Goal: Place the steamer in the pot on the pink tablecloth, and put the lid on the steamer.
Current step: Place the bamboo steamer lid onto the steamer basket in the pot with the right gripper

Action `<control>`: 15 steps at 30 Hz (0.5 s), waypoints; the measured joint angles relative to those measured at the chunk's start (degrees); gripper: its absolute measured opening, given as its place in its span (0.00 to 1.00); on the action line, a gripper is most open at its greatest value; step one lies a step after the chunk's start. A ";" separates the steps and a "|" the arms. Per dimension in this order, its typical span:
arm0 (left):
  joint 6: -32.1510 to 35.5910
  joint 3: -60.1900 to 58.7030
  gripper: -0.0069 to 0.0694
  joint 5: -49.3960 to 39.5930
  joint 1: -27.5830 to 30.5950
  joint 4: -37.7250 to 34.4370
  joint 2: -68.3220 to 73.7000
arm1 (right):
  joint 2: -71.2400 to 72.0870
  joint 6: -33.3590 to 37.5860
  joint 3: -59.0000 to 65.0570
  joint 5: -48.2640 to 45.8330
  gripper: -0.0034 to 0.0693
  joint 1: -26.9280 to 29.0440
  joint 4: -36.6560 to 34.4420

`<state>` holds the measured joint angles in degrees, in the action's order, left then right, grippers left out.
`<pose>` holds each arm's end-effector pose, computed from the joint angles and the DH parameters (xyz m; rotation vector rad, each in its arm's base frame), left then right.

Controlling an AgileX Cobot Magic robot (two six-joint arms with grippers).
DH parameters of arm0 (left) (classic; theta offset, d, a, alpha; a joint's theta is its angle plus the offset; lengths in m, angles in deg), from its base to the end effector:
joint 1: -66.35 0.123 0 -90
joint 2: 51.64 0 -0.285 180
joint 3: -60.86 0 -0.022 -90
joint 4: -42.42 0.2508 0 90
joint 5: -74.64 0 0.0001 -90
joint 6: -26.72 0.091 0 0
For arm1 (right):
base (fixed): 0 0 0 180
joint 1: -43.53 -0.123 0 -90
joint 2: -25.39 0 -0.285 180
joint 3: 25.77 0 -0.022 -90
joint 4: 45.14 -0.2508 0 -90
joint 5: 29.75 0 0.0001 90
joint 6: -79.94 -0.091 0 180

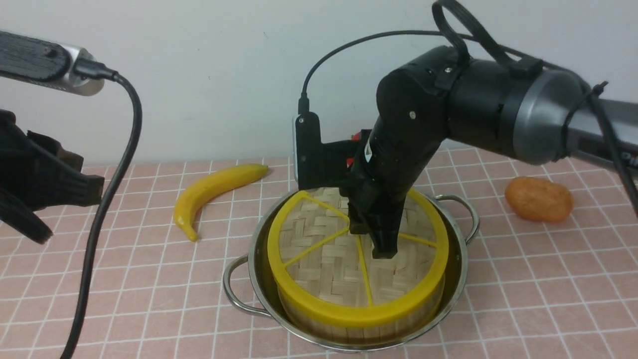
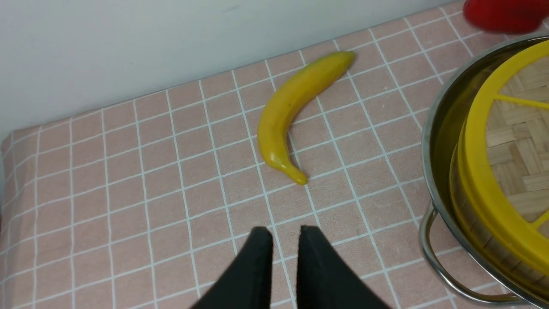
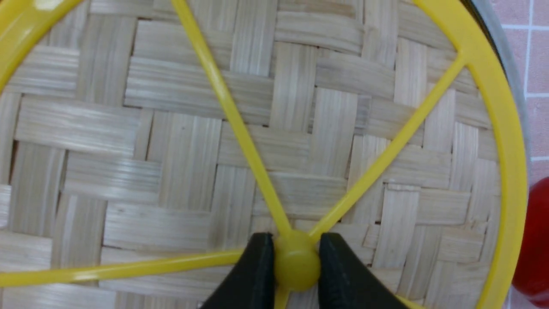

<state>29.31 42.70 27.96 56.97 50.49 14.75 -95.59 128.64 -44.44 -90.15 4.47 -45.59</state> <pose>0.2006 -0.0237 0.3705 0.2950 2.2640 0.1056 0.3284 0.2673 0.2485 -1.9657 2.0500 -0.0258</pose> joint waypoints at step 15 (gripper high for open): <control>0.00 0.00 0.20 -0.08 0.00 0.00 0.00 | 0.76 0.65 -1.15 -0.77 0.25 0.00 0.45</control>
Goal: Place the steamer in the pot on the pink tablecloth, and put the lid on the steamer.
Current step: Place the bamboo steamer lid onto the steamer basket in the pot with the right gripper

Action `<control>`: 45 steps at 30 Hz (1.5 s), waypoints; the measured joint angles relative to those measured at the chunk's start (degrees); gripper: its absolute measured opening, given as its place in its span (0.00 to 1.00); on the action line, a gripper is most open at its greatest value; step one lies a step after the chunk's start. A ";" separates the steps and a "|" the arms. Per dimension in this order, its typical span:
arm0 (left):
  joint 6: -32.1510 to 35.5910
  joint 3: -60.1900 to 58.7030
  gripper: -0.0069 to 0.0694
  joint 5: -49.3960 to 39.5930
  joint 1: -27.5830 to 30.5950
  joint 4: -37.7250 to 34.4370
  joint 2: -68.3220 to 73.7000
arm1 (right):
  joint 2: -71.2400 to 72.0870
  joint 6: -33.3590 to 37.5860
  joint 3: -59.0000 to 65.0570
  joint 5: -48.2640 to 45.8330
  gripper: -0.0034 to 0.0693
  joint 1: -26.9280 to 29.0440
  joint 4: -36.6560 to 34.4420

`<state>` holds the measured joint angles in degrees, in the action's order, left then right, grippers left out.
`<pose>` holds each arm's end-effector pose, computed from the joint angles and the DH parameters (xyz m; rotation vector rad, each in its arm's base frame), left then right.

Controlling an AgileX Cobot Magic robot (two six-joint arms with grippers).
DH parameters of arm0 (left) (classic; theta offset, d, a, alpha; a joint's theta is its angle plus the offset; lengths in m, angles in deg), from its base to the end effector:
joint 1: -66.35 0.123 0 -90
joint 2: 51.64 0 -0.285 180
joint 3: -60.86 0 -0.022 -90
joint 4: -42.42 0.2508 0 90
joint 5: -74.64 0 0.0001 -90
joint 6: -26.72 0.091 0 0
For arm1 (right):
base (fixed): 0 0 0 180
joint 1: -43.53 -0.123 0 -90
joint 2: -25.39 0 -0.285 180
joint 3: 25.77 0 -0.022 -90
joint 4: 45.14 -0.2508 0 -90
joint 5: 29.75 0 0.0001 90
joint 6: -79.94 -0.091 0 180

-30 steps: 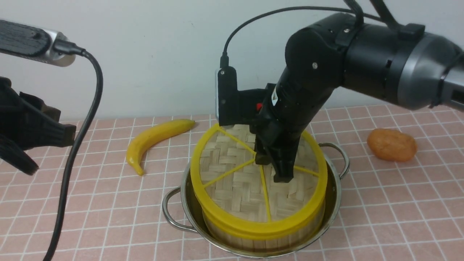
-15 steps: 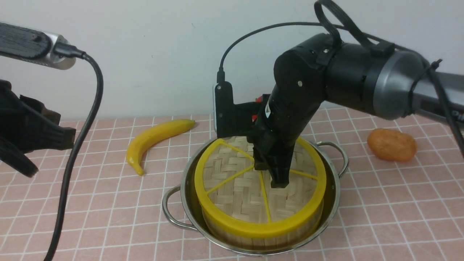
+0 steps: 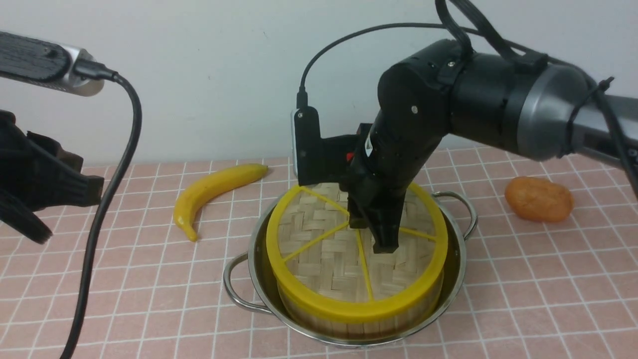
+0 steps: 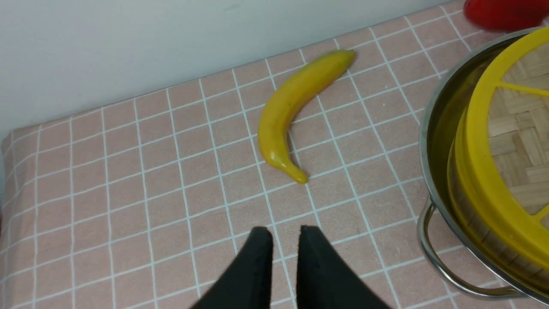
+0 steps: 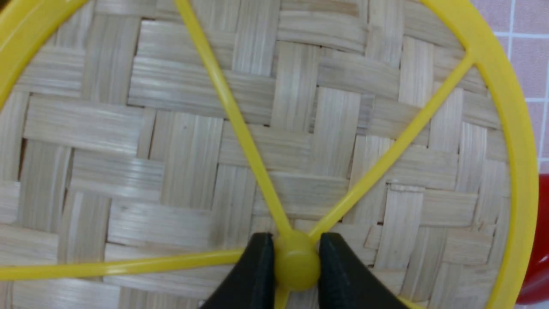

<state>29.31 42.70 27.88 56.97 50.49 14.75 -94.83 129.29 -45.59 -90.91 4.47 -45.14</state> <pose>0.2005 -0.0237 0.3704 0.2951 2.2654 0.1058 0.3283 0.2664 0.2593 -1.9667 2.0221 -0.0411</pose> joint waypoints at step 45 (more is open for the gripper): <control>0.00 0.00 0.20 -0.05 0.00 0.00 0.46 | -5.39 -5.78 -12.70 -9.56 0.25 2.50 -3.82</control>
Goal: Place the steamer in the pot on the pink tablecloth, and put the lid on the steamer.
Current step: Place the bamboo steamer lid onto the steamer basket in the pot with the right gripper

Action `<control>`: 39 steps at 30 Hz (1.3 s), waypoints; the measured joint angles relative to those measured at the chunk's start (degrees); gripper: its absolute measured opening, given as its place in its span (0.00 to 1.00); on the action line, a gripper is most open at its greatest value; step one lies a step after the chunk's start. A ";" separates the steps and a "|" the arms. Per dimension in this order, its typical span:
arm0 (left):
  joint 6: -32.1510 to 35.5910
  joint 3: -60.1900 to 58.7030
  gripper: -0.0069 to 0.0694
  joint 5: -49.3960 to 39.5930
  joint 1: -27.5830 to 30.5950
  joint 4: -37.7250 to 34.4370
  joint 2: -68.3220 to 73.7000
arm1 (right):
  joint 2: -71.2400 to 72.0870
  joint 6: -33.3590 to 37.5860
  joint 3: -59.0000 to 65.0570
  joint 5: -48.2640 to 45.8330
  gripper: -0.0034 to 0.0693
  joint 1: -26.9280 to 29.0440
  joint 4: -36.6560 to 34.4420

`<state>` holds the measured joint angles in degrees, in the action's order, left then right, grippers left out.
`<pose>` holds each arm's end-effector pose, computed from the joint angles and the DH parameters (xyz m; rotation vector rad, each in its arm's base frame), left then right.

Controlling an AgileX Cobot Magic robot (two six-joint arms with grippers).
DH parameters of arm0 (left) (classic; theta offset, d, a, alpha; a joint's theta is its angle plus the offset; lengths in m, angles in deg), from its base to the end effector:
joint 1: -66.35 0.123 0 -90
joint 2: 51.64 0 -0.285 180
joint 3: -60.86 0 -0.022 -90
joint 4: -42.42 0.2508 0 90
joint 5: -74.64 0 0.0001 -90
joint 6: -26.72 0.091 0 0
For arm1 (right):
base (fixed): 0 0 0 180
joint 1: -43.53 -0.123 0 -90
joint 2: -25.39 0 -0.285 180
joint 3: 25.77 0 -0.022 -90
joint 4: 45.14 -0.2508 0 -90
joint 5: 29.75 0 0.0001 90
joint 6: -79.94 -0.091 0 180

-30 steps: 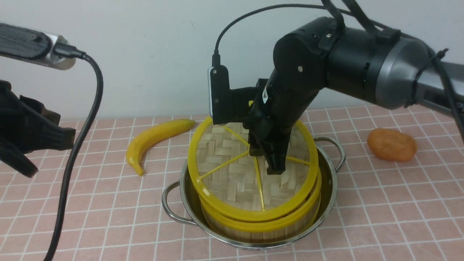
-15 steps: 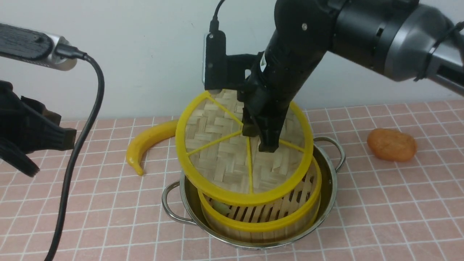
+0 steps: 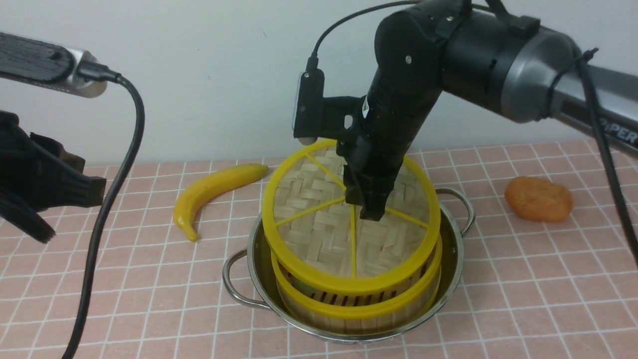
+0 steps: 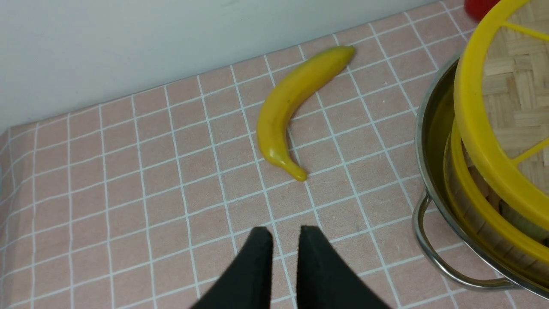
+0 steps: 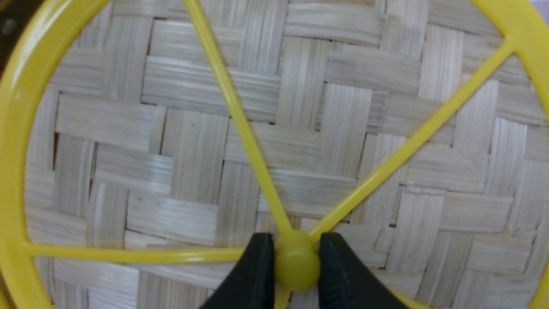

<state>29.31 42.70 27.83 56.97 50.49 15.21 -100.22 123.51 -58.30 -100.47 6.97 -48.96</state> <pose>0.2024 -0.0240 0.3687 0.2967 2.2741 0.1064 0.3523 0.2684 0.2760 -1.8231 2.1967 0.0693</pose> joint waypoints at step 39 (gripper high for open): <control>0.00 0.00 0.20 -0.29 0.00 0.00 0.06 | 1.94 -15.51 6.66 1.57 0.25 0.00 -2.46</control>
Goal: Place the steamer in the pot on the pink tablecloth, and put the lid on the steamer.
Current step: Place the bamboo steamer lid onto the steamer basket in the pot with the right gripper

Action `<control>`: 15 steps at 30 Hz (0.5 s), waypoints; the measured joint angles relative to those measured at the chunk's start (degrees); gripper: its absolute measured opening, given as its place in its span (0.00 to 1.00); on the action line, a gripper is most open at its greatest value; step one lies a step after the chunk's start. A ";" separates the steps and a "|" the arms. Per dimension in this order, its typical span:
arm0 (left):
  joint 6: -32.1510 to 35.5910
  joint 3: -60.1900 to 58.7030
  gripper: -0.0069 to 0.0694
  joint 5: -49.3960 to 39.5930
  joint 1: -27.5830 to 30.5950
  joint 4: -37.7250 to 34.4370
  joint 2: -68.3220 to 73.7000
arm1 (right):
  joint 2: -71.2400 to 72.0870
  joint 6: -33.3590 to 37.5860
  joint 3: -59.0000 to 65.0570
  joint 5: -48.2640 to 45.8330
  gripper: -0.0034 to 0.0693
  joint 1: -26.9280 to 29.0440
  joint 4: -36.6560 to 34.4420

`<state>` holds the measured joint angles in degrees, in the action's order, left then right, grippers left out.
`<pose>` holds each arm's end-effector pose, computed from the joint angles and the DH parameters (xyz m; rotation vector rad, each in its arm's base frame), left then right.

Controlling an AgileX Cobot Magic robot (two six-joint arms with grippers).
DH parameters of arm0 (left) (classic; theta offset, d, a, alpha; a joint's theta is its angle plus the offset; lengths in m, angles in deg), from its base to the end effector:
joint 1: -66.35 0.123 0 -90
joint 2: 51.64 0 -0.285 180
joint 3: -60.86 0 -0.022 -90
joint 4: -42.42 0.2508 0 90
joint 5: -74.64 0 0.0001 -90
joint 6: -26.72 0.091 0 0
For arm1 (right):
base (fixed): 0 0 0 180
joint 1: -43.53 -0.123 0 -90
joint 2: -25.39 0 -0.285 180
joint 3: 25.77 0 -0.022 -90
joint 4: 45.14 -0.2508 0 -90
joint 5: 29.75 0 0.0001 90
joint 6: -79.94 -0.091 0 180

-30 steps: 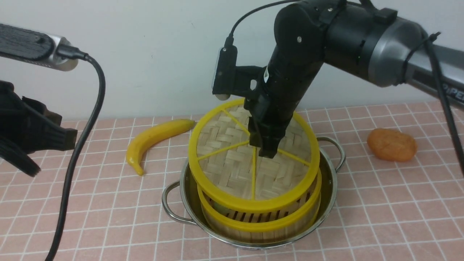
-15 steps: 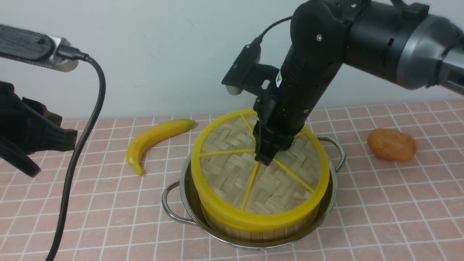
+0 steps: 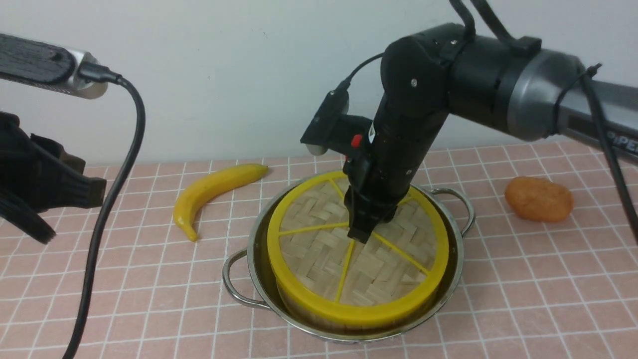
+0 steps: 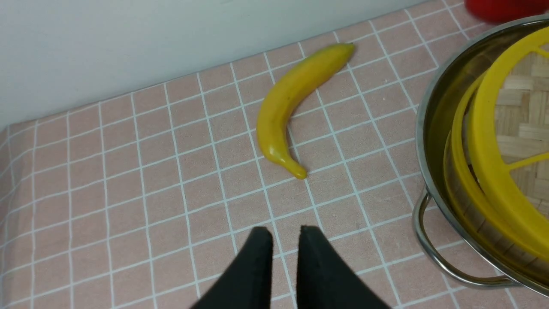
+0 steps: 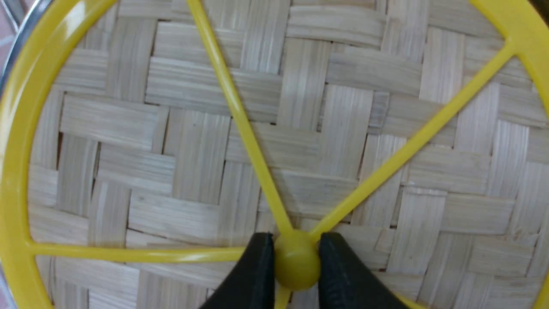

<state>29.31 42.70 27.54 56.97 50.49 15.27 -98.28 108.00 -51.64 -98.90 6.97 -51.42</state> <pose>0.2023 -0.0239 0.3681 0.2971 2.2802 0.1071 0.3398 0.2636 0.2598 -1.5254 2.4865 0.1803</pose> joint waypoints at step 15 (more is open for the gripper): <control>0.00 0.00 0.20 -0.25 0.00 0.00 0.00 | -0.70 0.92 -2.78 -1.12 0.25 0.00 -0.07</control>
<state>29.31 42.70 27.29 56.97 50.49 15.27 -98.98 108.92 -54.42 -100.02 6.97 -51.50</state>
